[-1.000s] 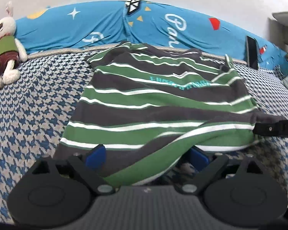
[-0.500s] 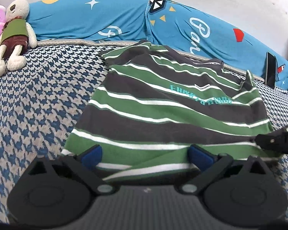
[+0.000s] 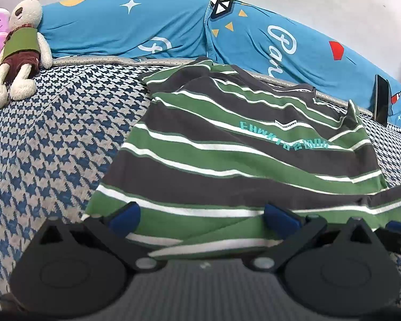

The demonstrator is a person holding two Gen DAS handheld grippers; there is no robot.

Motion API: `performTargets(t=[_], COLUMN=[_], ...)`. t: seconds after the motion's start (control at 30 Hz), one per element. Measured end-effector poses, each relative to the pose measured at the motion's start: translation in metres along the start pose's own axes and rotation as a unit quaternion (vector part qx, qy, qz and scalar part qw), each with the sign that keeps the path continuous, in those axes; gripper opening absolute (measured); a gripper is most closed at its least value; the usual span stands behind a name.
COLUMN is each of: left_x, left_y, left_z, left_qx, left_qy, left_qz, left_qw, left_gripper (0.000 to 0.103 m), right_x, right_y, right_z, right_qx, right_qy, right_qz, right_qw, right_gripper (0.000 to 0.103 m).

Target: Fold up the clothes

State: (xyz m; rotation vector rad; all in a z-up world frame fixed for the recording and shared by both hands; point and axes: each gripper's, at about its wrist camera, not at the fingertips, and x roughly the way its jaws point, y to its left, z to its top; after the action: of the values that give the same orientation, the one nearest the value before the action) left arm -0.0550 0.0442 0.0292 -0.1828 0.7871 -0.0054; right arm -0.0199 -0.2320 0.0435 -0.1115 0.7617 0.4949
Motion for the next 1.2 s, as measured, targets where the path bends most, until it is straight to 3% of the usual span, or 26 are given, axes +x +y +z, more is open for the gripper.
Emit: performTargets(t=[0.23,0.5,0.63,0.67,0.8,1.03,1.2], left_x=[0.0,-0.001,-0.004,-0.006,-0.017,-0.051,-0.067], left_y=[0.0,0.001,0.004,0.005,0.01,0.004,-0.003], left_z=[0.0,0.0,0.001,0.002,0.003,0.0,-0.012], left_qx=[-0.003,-0.007,-0.017,-0.021,-0.028,0.01,0.046], left_qy=[-0.002,-0.004,-0.005,-0.006,-0.014,-0.035,-0.026], left_qz=[-0.002,-0.006,-0.015,-0.018,-0.03,-0.057,-0.075], left_qw=[1.0,0.9999,0.9997,0.9996,0.999,0.9977,0.9958], left_gripper=[0.103,0.103,0.103,0.103,0.103,0.103,0.103], right_x=[0.006,0.024,0.024,0.023,0.011,-0.024,-0.035], right_y=[0.016,0.033,0.034,0.032,0.023,-0.002,-0.002], right_z=[-0.005,-0.012,-0.011,-0.009,-0.001,0.014,0.01], right_qx=[-0.045,-0.083,-0.082,-0.076,-0.038,0.046,0.039], right_qy=[-0.003,0.001,-0.011,-0.013,-0.023,-0.056,-0.054], right_qz=[-0.009,-0.035,-0.045,-0.044,-0.025,0.017,0.026], right_qw=[0.999,0.996,0.996,0.996,0.999,0.997,0.997], right_gripper=[0.045,0.044,0.013,0.009,0.006,0.003,0.004])
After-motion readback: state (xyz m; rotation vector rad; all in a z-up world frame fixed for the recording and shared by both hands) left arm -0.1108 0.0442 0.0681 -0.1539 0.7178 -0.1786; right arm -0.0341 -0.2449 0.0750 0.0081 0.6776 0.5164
